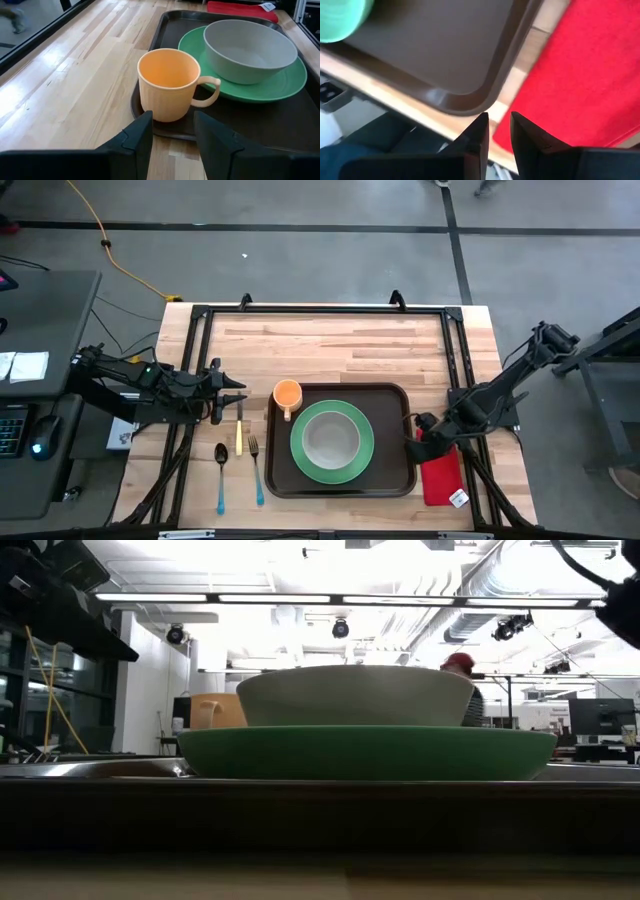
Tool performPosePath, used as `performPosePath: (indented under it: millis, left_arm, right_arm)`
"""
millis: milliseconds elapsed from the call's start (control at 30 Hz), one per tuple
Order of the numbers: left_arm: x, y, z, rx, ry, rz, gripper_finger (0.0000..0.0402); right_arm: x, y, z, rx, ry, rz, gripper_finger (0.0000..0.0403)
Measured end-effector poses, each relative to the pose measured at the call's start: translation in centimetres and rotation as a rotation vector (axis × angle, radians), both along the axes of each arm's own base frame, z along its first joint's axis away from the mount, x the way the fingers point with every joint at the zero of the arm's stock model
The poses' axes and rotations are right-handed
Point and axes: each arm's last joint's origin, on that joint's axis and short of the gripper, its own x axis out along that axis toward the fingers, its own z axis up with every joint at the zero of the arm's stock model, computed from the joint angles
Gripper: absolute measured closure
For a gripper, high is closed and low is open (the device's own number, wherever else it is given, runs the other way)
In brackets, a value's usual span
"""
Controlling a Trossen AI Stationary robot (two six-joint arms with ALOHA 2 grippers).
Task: Set up tray
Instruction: Put the red napkin to the right of the green plate on the brown tray
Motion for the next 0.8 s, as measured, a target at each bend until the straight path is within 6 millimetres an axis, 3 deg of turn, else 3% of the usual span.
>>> performPosePath:
  millis: [800]
  left_arm:
    - [0.0,0.0,0.0,-0.023,-0.003,0.007,0.0229]
  right_arm:
    - [1.0,0.8,-3.8,-0.141,0.188,0.0,0.0345]
